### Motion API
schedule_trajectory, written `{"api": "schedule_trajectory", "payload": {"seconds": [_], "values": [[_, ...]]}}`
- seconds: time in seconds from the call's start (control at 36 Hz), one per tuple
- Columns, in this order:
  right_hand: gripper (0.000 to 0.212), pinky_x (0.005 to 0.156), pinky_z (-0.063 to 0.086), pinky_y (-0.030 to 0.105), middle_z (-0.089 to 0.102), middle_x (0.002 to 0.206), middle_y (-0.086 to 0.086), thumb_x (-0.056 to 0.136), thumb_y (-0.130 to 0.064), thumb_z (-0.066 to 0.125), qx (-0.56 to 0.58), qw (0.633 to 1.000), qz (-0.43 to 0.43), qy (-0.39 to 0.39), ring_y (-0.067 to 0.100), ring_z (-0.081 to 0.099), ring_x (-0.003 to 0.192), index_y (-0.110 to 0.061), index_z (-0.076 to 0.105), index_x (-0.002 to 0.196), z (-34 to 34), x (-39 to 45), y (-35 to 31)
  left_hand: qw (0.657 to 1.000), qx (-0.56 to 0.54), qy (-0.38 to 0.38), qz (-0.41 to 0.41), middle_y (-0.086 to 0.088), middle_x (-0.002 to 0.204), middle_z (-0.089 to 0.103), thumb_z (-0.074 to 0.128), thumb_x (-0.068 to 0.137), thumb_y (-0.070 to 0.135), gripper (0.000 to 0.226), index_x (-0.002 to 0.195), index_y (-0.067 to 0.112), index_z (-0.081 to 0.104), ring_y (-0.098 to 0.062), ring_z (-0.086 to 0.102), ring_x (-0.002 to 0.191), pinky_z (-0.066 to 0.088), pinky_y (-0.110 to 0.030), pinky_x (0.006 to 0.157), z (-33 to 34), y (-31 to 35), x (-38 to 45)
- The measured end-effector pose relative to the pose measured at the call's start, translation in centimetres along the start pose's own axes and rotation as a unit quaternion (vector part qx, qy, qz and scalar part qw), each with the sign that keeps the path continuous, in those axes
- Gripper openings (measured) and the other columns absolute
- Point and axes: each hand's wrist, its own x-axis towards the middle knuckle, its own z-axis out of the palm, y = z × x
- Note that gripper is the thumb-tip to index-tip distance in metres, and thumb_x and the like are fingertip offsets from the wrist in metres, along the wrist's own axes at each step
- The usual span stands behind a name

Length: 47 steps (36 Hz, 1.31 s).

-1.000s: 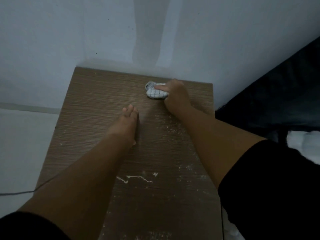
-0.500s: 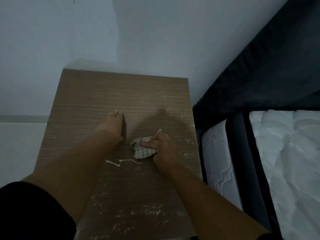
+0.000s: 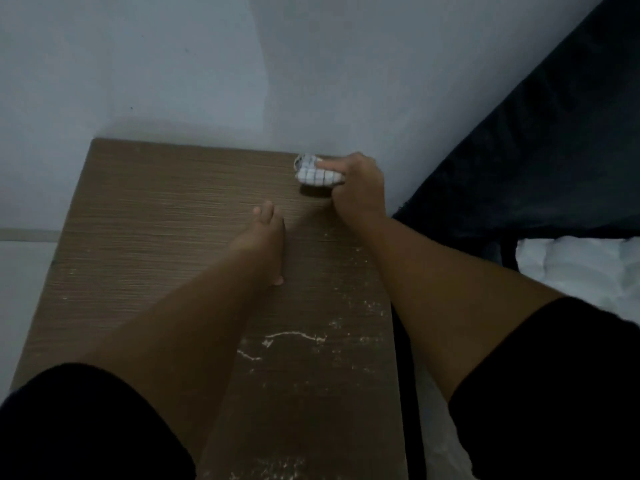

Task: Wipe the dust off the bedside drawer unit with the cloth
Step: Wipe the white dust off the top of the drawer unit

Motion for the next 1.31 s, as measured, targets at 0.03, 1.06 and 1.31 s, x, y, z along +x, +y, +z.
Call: {"api": "schedule_trajectory", "payload": {"seconds": [0.03,1.06,1.31], "values": [[0.044,0.084,0.043,0.021,0.067,0.112,0.015,0.083,0.012,0.047,0.001,1.0,-0.004,0.003,0.027,0.058,0.103,-0.013,0.068,0.113,0.4,0.9,0.3,1.0,0.02,-0.005,-0.002,-0.014,0.16,-0.016,0.075,0.077,0.02,0.116,0.151,0.001,-0.013,-0.027,-0.008,0.149,0.011,-0.038,0.121,-0.1,0.2,0.2],[0.038,0.085,0.033,0.006,0.065,0.111,0.014,0.077,0.009,0.058,-0.03,0.985,0.009,-0.171,0.028,0.056,0.104,-0.011,0.072,0.107,-0.3,-16.8,1.0,0.999,0.025,0.018,-0.024,-0.015,0.161,0.004,0.049,0.096,0.007,0.067,0.152,-0.001,0.012,-0.029,0.009,0.149,0.021,-0.039,0.12,2.3,-0.1,-3.6],[0.034,0.083,0.034,0.016,0.067,0.108,0.017,0.077,0.01,0.058,0.01,0.978,-0.016,-0.206,0.029,0.054,0.102,-0.006,0.073,0.103,-1.2,-15.9,1.5,0.998,-0.027,0.05,-0.022,-0.008,0.16,0.01,0.056,0.091,0.003,0.074,0.152,0.006,0.014,-0.025,0.008,0.15,0.02,-0.036,0.119,2.5,1.8,-3.4]]}}
